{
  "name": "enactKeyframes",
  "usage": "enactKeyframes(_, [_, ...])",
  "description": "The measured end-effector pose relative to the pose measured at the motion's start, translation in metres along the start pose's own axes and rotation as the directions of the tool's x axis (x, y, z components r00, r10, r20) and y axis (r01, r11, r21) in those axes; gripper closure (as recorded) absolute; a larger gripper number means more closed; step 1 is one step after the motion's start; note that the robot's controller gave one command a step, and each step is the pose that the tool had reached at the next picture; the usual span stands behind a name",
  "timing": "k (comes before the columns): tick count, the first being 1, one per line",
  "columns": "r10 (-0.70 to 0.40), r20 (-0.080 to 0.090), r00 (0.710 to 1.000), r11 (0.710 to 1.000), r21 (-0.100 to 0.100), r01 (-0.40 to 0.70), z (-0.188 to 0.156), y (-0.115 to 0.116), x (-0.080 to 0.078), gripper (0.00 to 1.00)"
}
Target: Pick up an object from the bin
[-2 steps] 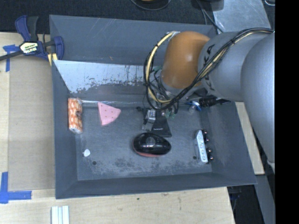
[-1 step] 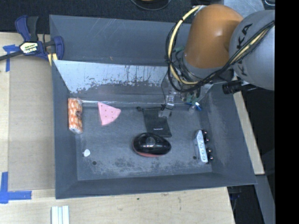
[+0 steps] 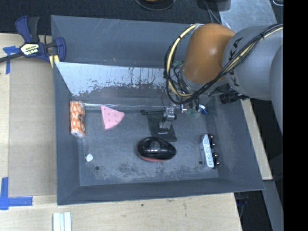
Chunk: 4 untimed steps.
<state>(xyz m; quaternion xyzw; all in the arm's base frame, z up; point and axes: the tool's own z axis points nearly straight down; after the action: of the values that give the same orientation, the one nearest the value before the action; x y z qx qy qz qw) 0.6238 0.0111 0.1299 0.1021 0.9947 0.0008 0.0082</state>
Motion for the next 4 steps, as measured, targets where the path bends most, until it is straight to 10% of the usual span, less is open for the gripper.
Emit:
enactKeyframes(1, [0.205,-0.008,0.979,0.979,0.002,-0.205,0.012,0.014,0.029,0.00])
enactKeyframes(2, [-0.051,0.005,0.999,0.999,-0.001,0.051,0.058,0.031,0.015,1.00])
enactKeyframes(3, [-0.051,0.005,0.999,0.999,-0.001,0.051,0.058,0.031,0.015,1.00])
enactKeyframes(4, [-0.050,0.016,0.999,0.999,-0.001,0.050,-0.019,0.004,-0.006,1.00])
